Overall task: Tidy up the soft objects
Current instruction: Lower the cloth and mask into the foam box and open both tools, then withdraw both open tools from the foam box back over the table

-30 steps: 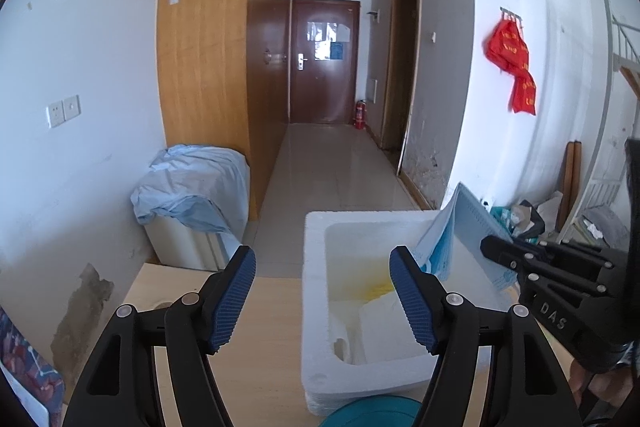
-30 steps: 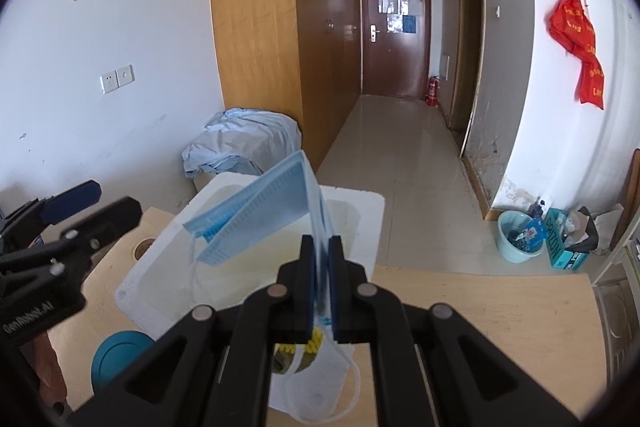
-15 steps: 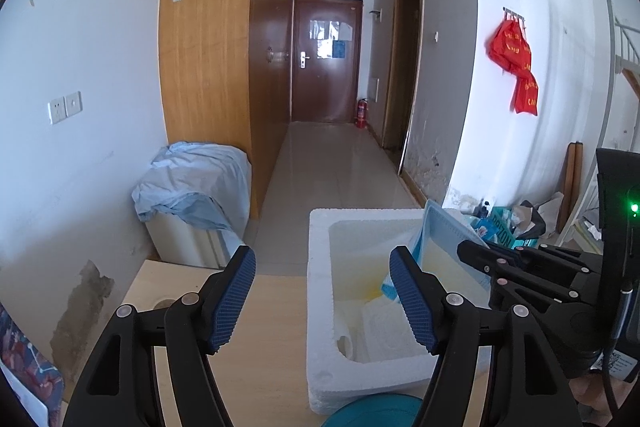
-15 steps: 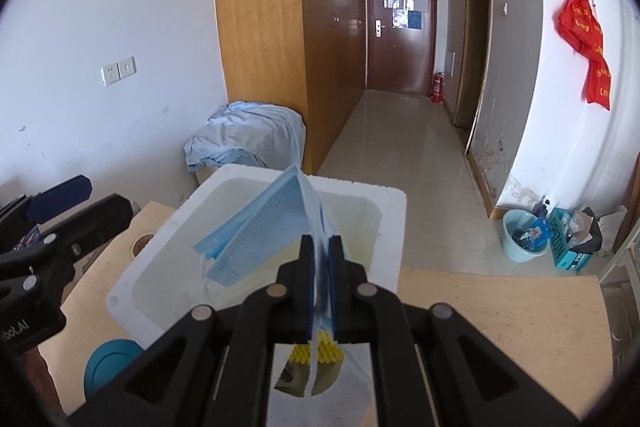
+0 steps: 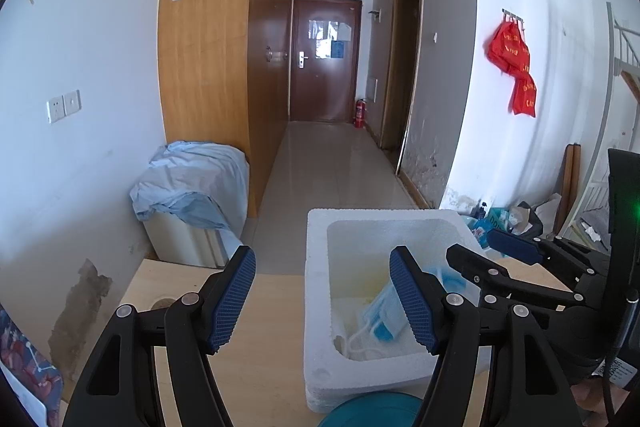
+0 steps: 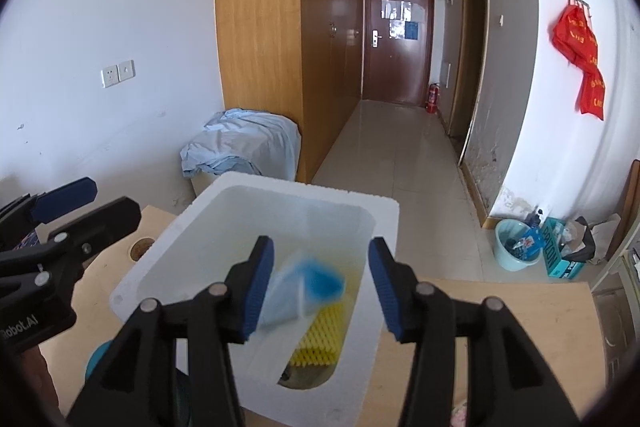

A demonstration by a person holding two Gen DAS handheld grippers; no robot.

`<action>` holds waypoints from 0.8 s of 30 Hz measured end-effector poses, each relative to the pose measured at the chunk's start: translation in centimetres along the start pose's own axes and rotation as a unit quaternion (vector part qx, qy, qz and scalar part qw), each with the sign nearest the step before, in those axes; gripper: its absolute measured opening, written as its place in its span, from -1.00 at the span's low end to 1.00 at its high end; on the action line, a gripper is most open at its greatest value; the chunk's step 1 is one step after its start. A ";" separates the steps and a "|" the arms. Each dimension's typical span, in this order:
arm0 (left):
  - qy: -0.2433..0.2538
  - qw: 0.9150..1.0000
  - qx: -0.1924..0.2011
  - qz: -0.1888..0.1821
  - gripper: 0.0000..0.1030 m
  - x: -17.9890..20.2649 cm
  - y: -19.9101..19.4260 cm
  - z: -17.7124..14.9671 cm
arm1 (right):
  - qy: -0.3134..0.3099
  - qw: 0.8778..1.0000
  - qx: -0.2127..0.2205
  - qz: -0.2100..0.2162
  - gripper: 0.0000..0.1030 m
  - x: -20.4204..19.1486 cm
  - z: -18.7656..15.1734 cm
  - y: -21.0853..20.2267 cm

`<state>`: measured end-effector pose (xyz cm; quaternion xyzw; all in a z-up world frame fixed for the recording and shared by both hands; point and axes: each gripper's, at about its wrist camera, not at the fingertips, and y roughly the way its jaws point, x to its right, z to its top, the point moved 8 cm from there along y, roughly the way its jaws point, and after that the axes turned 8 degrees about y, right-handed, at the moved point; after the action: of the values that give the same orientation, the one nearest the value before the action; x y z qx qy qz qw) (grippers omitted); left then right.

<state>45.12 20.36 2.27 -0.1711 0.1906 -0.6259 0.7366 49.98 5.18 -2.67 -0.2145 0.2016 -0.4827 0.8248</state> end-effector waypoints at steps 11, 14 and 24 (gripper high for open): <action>0.002 1.000 0.001 -0.005 0.37 0.2 -1.1 -0.5 | 0.003 1.000 -0.005 0.007 0.05 -0.1 -0.3 -0.9; -0.001 1.000 0.000 -0.008 0.37 0.3 -1.9 -0.9 | 0.003 1.000 -0.005 0.007 0.05 -0.4 -0.7 -1.7; 0.008 1.000 -0.004 -0.008 0.37 1.0 -6.1 -3.2 | 0.006 1.000 -0.012 0.012 0.05 -0.6 -3.0 -5.1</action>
<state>38.45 18.34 2.47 -0.1706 0.1977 -0.6324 0.7293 44.40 2.99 -2.28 -0.2190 0.2147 -0.4719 0.8266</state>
